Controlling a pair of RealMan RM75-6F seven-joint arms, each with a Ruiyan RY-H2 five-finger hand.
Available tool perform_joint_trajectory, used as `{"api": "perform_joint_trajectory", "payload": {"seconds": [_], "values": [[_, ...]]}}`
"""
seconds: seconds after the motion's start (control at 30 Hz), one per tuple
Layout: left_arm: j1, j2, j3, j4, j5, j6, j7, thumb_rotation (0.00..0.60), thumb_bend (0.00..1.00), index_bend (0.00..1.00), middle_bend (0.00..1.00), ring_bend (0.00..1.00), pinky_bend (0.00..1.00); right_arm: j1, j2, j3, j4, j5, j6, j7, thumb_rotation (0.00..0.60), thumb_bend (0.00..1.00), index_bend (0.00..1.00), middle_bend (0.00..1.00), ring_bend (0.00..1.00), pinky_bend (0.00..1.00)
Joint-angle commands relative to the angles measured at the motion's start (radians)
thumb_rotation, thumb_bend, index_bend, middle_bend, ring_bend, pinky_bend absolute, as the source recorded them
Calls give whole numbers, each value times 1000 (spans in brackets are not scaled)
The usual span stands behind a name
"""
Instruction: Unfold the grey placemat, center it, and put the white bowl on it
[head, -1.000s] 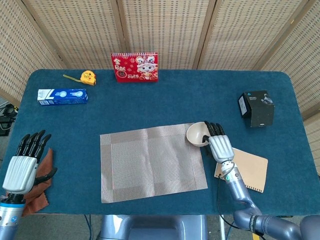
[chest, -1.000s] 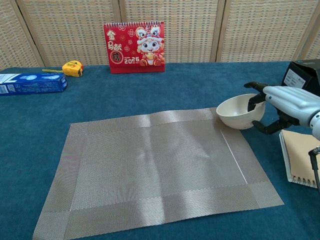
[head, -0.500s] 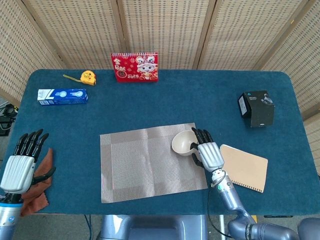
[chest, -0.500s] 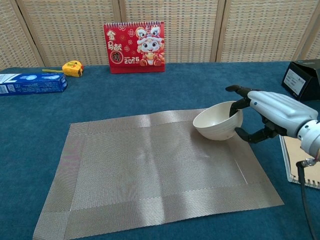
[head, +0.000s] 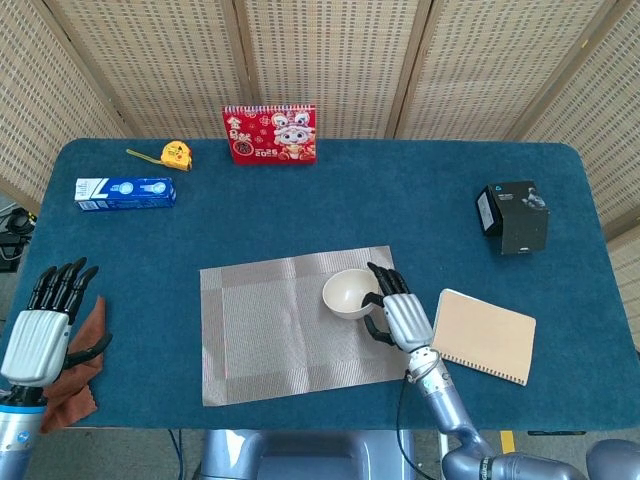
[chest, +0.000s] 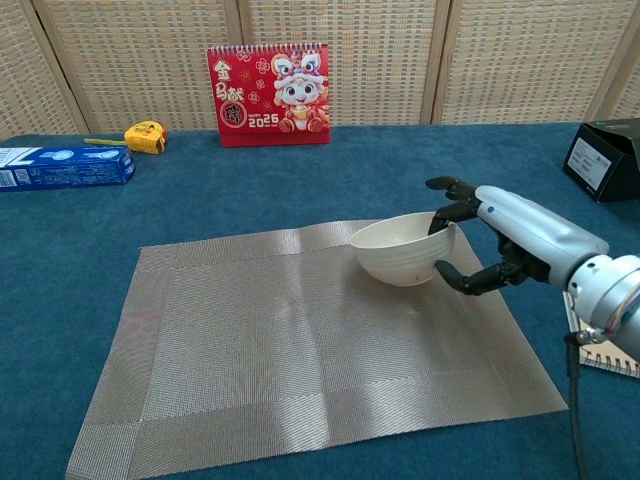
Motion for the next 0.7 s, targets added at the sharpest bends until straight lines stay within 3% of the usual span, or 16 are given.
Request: {"api": "perform_joint_trajectory", "payload": {"seconds": [0.03,0.53,0.7], "values": [[0,-1,-2,1,0,1,1,600,181,56,0,0,0,1,-28,-2,-14,1,-7,11,600,631,711,0,0,0],[8,5,-13,1,-5,16,-13,600,181,56,0,0,0,1,-153,-17,35,-4,-15,32,600,624,712,0,0,0],[6,4,-15,2,-6,12,-12,600,182,56,0,0,0,-1,-170,-26,57,-7,-23,36,600,558,679,0,0,0]]}}
